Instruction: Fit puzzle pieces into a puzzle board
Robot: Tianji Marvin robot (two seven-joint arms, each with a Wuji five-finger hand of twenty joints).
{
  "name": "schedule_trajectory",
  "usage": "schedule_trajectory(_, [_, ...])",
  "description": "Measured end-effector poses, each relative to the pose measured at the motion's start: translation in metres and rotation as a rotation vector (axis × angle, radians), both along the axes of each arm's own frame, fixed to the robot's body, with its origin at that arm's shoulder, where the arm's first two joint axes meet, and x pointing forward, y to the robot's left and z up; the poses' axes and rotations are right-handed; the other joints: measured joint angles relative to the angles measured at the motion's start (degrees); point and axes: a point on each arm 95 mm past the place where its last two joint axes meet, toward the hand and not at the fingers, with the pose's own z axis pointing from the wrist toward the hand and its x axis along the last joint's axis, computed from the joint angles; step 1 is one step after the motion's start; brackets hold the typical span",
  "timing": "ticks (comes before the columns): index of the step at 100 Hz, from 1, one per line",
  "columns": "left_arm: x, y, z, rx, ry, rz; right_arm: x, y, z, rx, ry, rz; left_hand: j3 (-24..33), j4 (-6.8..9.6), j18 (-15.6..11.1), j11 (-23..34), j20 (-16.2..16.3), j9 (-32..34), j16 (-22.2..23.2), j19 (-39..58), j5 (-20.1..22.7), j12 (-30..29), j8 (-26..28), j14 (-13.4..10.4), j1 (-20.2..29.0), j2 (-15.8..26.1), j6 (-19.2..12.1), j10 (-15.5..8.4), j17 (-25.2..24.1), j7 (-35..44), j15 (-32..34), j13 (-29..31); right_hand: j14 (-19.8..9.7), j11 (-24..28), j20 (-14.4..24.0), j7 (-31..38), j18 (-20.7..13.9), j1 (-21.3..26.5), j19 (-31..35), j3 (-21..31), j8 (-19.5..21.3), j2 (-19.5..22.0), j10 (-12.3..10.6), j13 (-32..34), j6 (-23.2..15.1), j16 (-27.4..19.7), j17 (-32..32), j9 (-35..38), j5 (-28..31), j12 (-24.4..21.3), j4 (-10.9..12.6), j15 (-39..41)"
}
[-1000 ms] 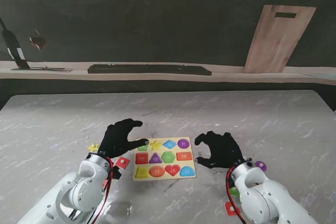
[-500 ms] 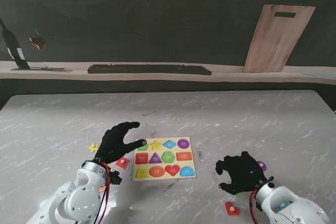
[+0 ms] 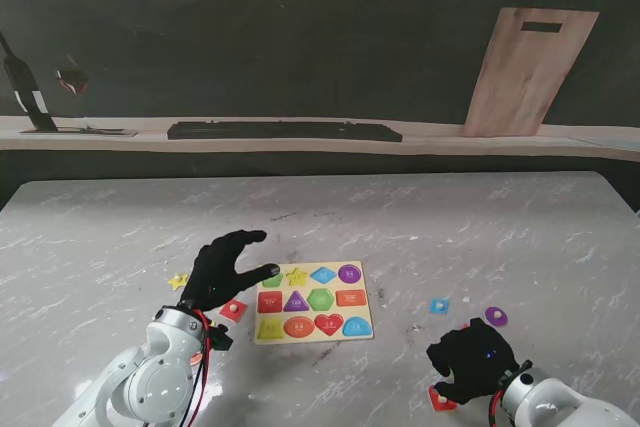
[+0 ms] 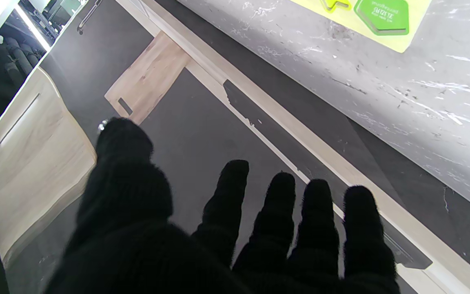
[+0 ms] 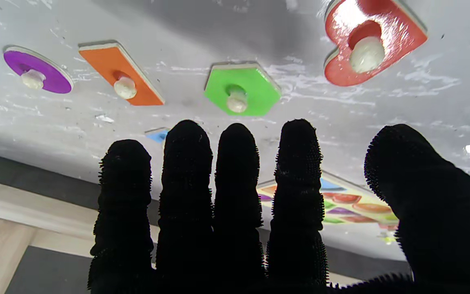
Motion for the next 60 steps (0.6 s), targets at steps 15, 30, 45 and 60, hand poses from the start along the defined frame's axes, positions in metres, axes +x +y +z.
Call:
schedule_trajectory(15, [0.001,0.000,0.001,-0.013,-0.005,-0.003,-0.007,0.003,-0.006,-0.036,-0.001,0.000,0.0,0.00,0.0,0.0,0.0,0.0,0.1,0.0,0.0,0.0,0.0,0.0,0.0,0.0,0.0,0.0,0.0,0.0,0.0,0.0,0.1,0.5,1.2,0.7,0.7,0.0,1.1,0.0,-0.6,-1.2,0.0,2.1,-0.1,0.2,1.4,2.0,2.0,0.3,0.0,1.0])
schedule_trajectory(30, [0.002,-0.001,0.001,-0.021,0.001,-0.007,-0.011,0.005,-0.011,-0.058,0.004,0.002,0.0,0.00,0.0,0.0,0.1,0.0,0.1,0.0,0.0,0.0,0.0,0.0,0.1,0.0,0.0,0.0,0.0,0.0,0.0,0.0,0.1,0.5,1.4,0.7,0.7,0.0,1.8,0.0,-0.7,-1.3,0.0,2.7,-0.1,0.7,2.1,1.6,2.4,0.5,0.0,1.6])
schedule_trajectory(45, [0.003,-0.001,0.001,-0.019,0.003,-0.009,-0.012,0.006,-0.016,-0.064,0.006,-0.007,0.0,0.00,0.0,0.0,0.1,0.0,0.1,-0.2,0.0,0.0,0.0,0.0,0.1,0.2,0.0,0.0,0.0,0.0,0.0,0.0,0.1,0.5,1.9,0.8,1.3,0.0,2.3,0.0,-1.0,-1.3,0.0,2.7,-0.1,0.7,2.6,1.7,2.9,0.6,0.0,1.9])
schedule_trajectory(60, [0.003,-0.001,0.000,-0.017,0.004,-0.009,-0.011,0.005,-0.019,-0.070,0.014,-0.010,0.0,0.00,0.0,0.0,0.2,0.0,0.1,-0.3,0.6,0.0,0.0,0.0,0.1,0.4,0.0,0.0,0.0,0.0,0.0,0.0,0.1,0.5,2.1,0.8,1.4,0.0,2.4,0.0,-1.4,-1.3,0.0,2.7,-0.1,0.7,2.6,2.2,2.9,0.9,0.0,2.2])
